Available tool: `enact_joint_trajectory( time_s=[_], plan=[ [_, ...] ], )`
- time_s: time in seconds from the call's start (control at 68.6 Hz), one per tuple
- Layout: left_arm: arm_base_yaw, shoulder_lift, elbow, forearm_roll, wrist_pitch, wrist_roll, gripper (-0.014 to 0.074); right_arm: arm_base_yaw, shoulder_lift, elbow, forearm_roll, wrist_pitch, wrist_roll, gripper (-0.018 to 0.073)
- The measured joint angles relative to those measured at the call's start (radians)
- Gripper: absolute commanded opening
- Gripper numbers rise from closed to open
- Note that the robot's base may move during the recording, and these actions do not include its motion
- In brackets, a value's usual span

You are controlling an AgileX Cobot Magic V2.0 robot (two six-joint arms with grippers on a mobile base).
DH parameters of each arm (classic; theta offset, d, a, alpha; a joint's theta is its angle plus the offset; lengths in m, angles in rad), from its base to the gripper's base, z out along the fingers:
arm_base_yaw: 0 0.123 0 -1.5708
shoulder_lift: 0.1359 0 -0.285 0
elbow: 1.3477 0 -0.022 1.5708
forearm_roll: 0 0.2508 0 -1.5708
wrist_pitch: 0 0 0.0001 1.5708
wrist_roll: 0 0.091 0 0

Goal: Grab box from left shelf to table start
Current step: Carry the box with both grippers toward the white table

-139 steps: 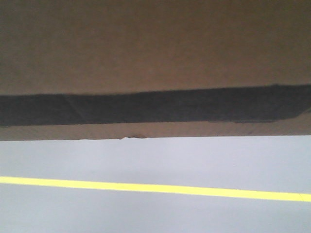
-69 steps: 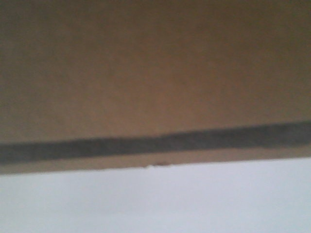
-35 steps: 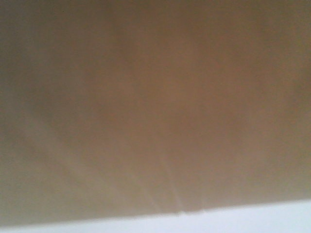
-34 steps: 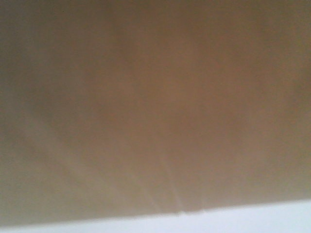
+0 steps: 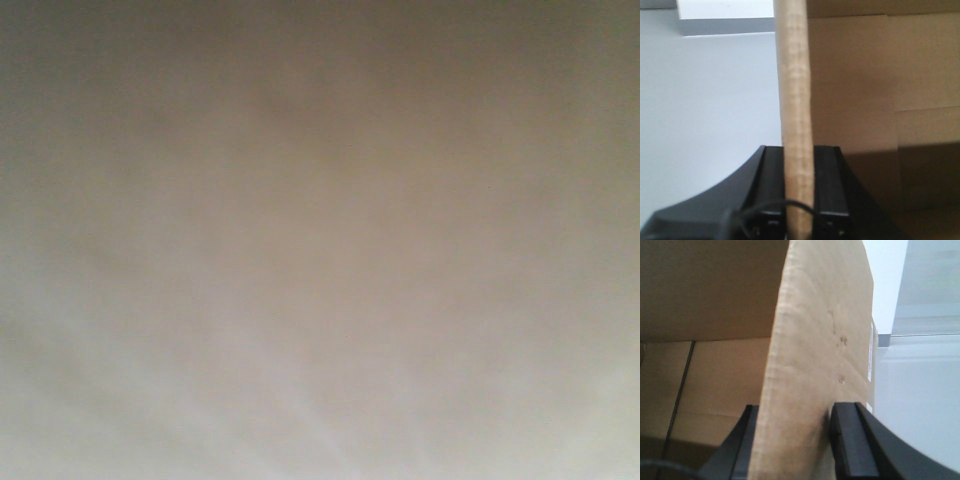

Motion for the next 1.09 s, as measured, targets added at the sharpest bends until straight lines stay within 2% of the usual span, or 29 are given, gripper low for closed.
enact_joint_trajectory(
  time_s=[1.094],
  plan=[
    [-0.002, 0.000, 0.012, -0.003, -0.006, -0.004, -0.0092, 0.000, 0.004, 0.002, 0.003, -0.012, -0.003, 0.0063]
  ],
)
